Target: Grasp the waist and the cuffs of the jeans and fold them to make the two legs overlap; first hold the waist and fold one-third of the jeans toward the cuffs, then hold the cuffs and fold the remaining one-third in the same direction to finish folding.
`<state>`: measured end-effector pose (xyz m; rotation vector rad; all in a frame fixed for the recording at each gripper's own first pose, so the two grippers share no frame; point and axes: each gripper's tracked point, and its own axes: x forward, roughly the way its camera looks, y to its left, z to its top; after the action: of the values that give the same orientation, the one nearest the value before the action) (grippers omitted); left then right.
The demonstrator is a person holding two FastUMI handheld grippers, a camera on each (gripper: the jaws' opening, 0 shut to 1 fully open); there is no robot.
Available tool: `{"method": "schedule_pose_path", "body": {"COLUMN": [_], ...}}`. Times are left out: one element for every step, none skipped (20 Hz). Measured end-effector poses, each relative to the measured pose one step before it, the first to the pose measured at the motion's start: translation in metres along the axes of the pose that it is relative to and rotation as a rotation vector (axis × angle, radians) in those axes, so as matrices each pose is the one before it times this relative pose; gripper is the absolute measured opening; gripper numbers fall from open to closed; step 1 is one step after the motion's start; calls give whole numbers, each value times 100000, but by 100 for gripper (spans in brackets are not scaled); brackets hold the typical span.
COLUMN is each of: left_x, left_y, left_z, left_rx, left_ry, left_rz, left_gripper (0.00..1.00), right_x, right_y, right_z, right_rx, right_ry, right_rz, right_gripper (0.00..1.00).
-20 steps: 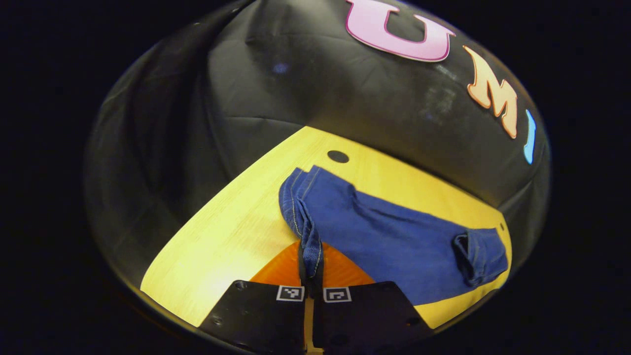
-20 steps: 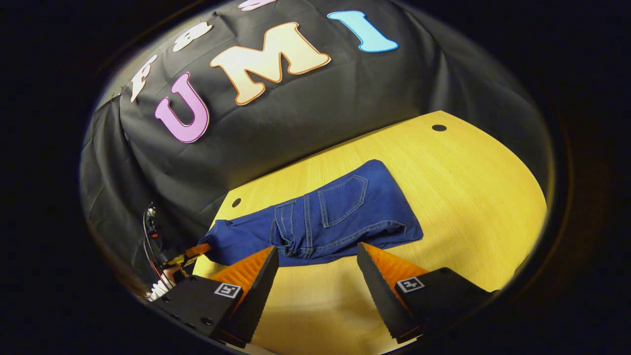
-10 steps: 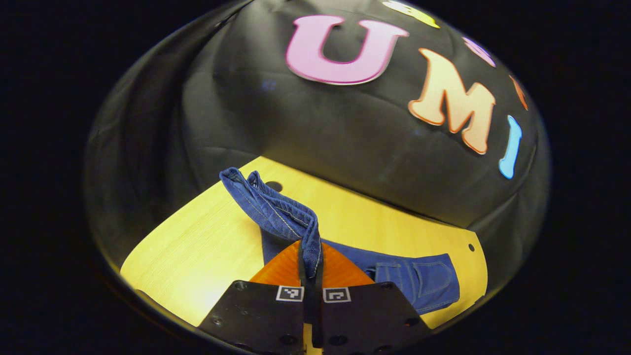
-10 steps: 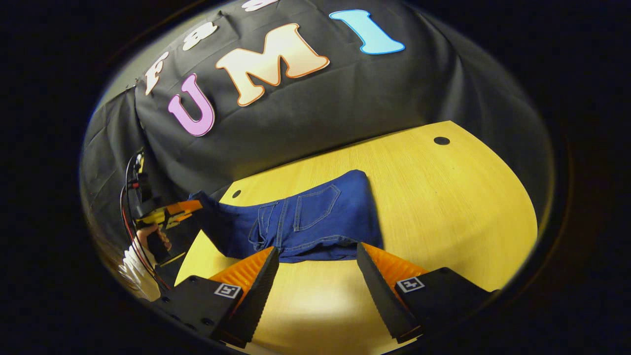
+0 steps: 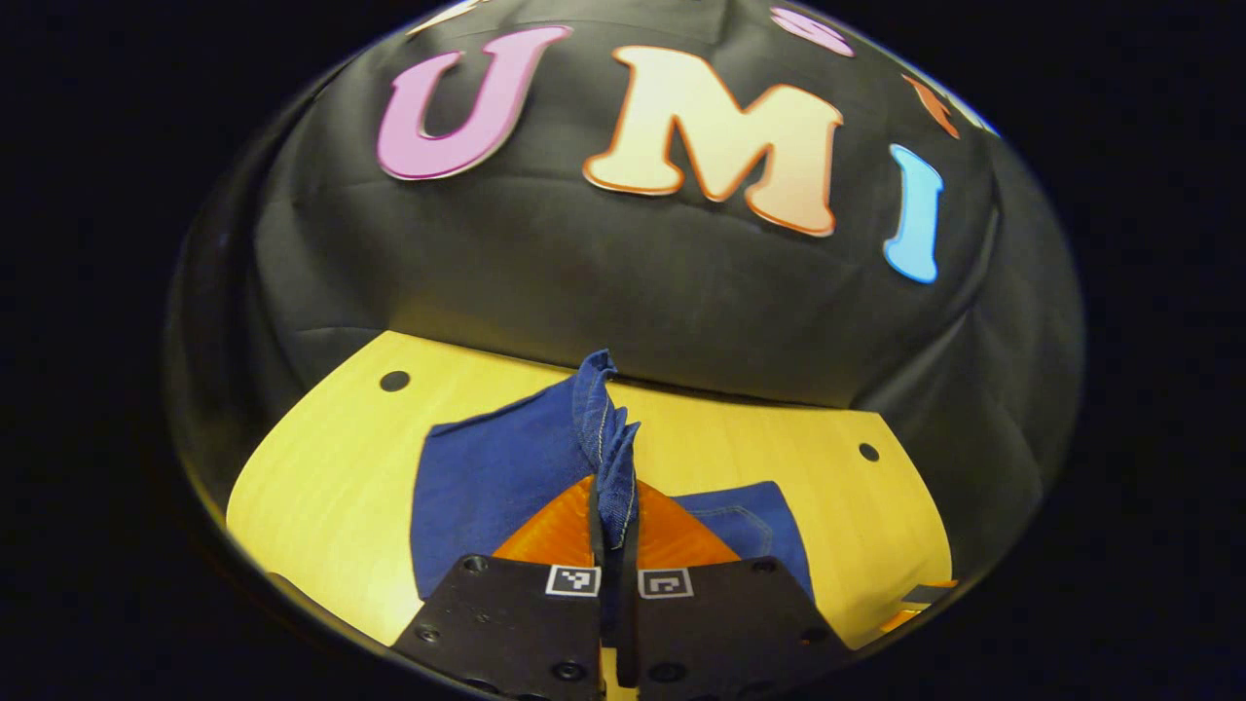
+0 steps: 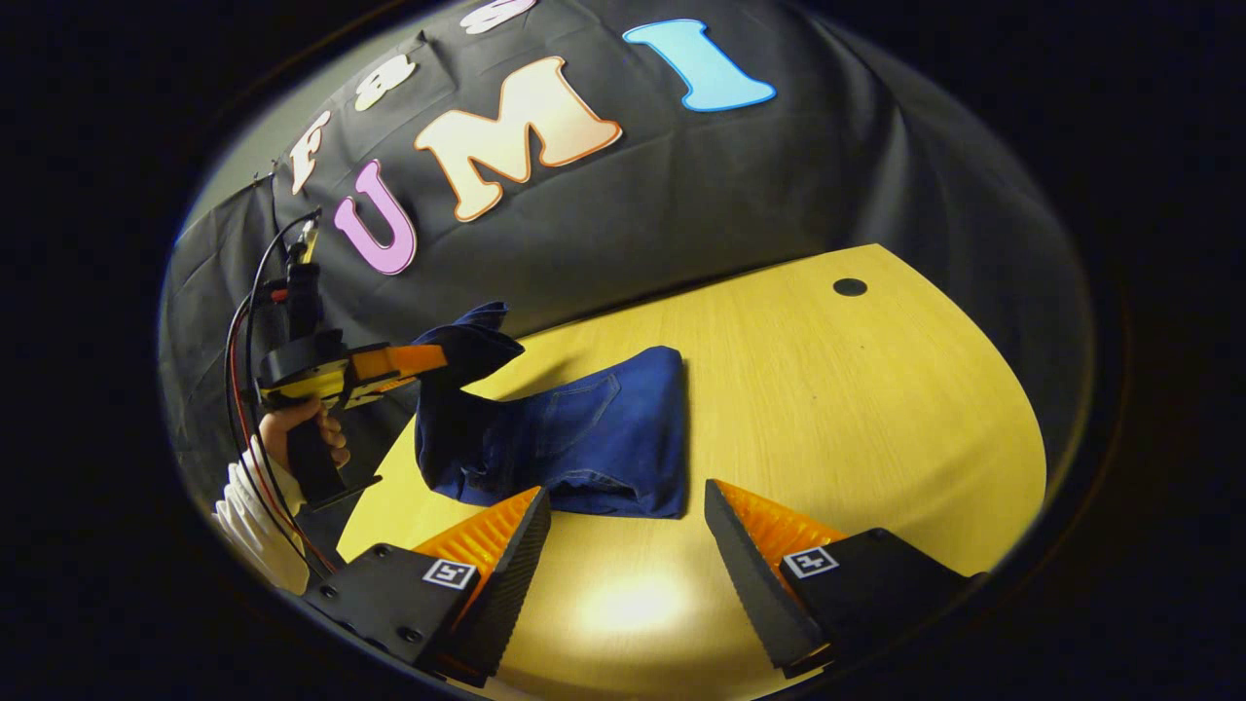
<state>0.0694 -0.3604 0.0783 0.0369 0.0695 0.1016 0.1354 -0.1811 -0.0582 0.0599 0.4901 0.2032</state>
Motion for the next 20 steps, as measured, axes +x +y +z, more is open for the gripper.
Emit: {"method": "schedule_pose_path", "body": {"left_x": [49,431,120,431,379,441,355,326,303,667,358,191,49,-61,-240,-32,-481,-823,-1227,-1607], "left_y": [-1800,-2092,-1959,-2006,-1799,-932,-379,-659,-365,-446,-333,-625,-625,-531,-173,-855,-597,-350,533,1101], "left_z": [-105,-68,-233,-748,-965,-1297,-1506,-1628,-1282,-1626,-1558,-1303,-611,55,117,220,464,622,928,810], "left_rx": [1369,878,700,1075,1728,3652,4728,5484,4166,3636,3268,2447,2069,2565,1826,113,-569,-279,575,1107], "left_ry": [517,327,408,1114,1914,2498,2445,3046,1675,3079,2264,2333,505,-1446,-855,-1310,-1284,-2252,-3464,-2764], "left_rz": [-2658,-3029,-3490,-3218,-3147,-2203,645,429,360,54,834,-304,-132,318,-1172,-3268,-2017,-946,2228,1505], "left_gripper": [0,0,0,0,0,0,0,3,0,0,1,4,11,18,25,21,40,59,78,97], "right_x": [-181,-138,-96,-56,-42,-54,-110,-95,1,-61,-74,-19,-60,-19,-85,-68,-66,-133,-136,-160], "right_y": [-491,-562,-520,-497,-402,-274,-304,-180,-279,-242,-322,-206,-216,-232,-249,-75,153,196,361,530], "right_z": [-142,-109,-83,35,-77,2,-60,-111,28,-20,-174,-171,-134,-123,-161,-23,191,285,204,259], "right_rx": [427,657,607,567,445,316,166,-152,-331,-119,42,140,144,86,130,144,436,846,1069,708], "right_ry": [242,313,150,69,47,-106,281,240,-15,231,374,330,261,289,284,-97,-466,-902,-1153,-1239], "right_rz": [-415,-434,-570,-580,-447,-212,-91,-301,-232,-228,-262,-236,-323,-365,-635,-613,-452,-92,-55,-220], "right_gripper": [98,98,98,98,98,98,98,98,98,98,98,98,98,98,98,98,98,98,98,98]}}
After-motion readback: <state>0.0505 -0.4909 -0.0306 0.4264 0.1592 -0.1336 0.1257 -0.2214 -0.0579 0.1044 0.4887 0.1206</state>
